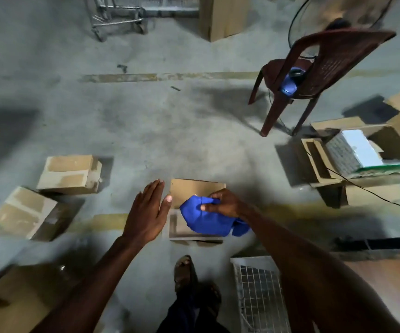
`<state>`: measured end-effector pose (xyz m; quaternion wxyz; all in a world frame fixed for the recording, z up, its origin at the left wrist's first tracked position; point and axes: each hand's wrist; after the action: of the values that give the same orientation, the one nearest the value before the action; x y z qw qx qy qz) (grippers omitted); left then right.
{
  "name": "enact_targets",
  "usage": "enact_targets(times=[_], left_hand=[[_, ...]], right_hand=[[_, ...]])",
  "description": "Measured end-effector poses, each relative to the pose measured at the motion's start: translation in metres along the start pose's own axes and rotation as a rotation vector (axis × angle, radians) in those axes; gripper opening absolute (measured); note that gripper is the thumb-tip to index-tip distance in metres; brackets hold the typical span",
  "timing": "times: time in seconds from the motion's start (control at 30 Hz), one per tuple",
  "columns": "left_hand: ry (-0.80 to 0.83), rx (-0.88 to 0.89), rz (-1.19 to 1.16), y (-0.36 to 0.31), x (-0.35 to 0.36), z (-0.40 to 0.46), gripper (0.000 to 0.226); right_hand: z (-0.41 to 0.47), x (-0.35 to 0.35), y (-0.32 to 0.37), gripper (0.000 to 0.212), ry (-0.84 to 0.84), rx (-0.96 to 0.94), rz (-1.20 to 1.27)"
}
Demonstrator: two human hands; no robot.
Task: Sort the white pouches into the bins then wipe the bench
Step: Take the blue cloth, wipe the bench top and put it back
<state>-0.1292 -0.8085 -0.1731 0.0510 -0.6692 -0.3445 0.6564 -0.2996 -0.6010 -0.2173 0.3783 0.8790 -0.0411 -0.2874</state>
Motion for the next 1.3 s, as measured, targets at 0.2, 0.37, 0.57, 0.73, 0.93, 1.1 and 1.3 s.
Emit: enact_targets(times=[0.2,0.37,0.57,0.73,0.93,1.1,1.3], left_hand=[[0.036,-0.070,0.017,0.069,0.036,-0.009,0.076],[0.099,-0.126,0.003,0.093,0.050,-0.021,0.080],[0.123,-0.124,-0.014,0.087,0.041,-0.023,0.080],[0.107,-0.087,-0.024,0.073,0.032,-0.022,0.075],[0.140,-0.087,-0.020,0.069,0.044,-0.018,0.077],[0.147,-0.104,-0.019,0.077,0.051,-0.024,0.079],[0.186,-0.057,0.022,0.053,0.034,-0.043,0.080]], right_hand=[[0.075,0.064,-0.045,0.038,0.248,0.036,-0.137],[0.095,0.092,-0.071,0.028,0.253,0.033,-0.204],[0.075,0.075,-0.060,0.043,0.157,0.055,-0.303],[0.038,0.066,-0.049,0.042,-0.083,0.051,-0.307],[0.040,0.095,-0.072,0.038,0.057,0.061,-0.246],[0.074,0.110,-0.099,0.026,0.083,0.071,-0.261],[0.046,0.103,-0.077,0.033,0.014,0.111,-0.202]])
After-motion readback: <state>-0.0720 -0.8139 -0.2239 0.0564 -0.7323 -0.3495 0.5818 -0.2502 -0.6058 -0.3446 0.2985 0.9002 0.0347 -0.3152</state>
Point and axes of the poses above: each hand's wrist, its own z-axis towards the middle knuckle, its own x-axis out of the palm, y = z × x, and after that the axes turned 2 degrees about -z, right-handed
